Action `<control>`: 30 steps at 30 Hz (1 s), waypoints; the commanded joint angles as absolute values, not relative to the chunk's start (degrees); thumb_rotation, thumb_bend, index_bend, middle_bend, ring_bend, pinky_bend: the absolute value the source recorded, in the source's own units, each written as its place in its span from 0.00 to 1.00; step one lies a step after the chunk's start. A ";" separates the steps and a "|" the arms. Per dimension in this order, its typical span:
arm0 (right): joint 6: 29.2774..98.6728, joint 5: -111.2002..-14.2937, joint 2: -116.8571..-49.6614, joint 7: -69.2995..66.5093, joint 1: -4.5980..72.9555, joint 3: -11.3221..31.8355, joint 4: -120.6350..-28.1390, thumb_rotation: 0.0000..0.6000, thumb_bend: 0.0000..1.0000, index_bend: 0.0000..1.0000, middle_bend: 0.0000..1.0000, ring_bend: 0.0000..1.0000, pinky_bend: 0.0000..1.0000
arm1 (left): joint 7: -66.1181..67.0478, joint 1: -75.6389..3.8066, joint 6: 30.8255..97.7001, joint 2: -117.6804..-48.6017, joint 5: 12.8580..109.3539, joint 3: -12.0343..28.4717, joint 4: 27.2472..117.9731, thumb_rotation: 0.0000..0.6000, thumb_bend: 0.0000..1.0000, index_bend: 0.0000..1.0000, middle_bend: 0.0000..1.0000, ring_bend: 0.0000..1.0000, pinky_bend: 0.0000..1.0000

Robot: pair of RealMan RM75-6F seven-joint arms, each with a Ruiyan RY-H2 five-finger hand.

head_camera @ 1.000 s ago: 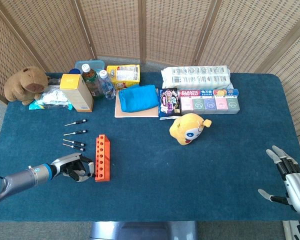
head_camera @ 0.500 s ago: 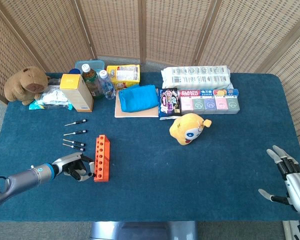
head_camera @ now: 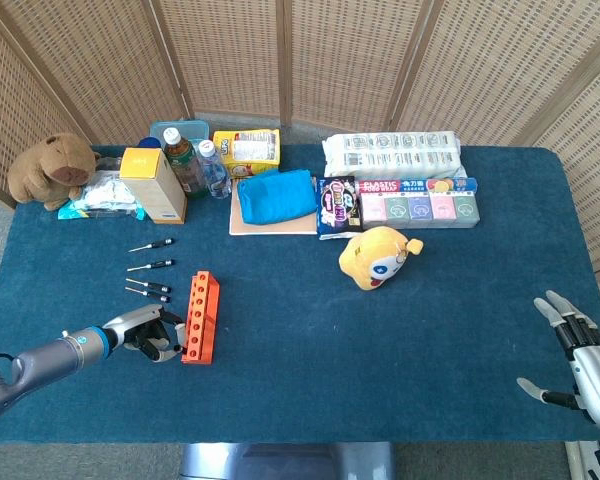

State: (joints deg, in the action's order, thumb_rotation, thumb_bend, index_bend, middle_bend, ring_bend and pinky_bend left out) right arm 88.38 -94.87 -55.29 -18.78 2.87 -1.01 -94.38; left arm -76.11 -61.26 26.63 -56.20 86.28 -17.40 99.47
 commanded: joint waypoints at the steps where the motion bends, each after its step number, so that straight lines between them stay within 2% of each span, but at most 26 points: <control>1: 88.40 -94.87 -55.25 -18.82 2.87 -1.01 -94.39 1.00 0.03 0.02 0.00 0.02 0.10 | -74.49 -60.54 25.86 -55.84 85.30 -16.22 100.05 1.00 0.42 0.51 1.00 1.00 1.00; 6: 88.49 -94.87 -55.17 -19.02 2.83 -1.00 -94.40 1.00 0.03 0.02 0.00 0.02 0.10 | -73.05 -59.65 25.35 -55.09 84.97 -15.01 100.89 1.00 0.42 0.39 1.00 1.00 1.00; 23: 88.32 -94.93 -55.18 -18.75 2.85 -1.05 -94.52 1.00 0.03 0.02 0.00 0.02 0.11 | -73.52 -55.68 27.89 -49.76 88.95 -11.83 104.23 1.00 0.42 0.36 1.00 1.00 1.00; 26: 88.26 -94.98 -55.21 -18.61 2.86 -1.08 -94.54 1.00 0.03 0.02 0.00 0.02 0.11 | -74.44 -55.14 28.80 -48.62 90.20 -11.81 104.58 1.00 0.41 0.32 1.00 1.00 1.00; 28: 88.21 -95.00 -55.27 -18.47 2.88 -1.10 -94.48 1.00 0.03 0.02 0.00 0.02 0.11 | -75.13 -54.38 30.45 -47.53 91.20 -11.75 104.84 1.00 0.40 0.28 0.98 1.00 1.00; 30: 88.22 -95.02 -55.32 -18.37 2.89 -1.09 -94.44 1.00 0.03 0.02 0.00 0.02 0.11 | -75.15 -53.08 33.22 -46.10 92.30 -11.78 105.15 1.00 0.39 0.25 0.90 0.99 0.98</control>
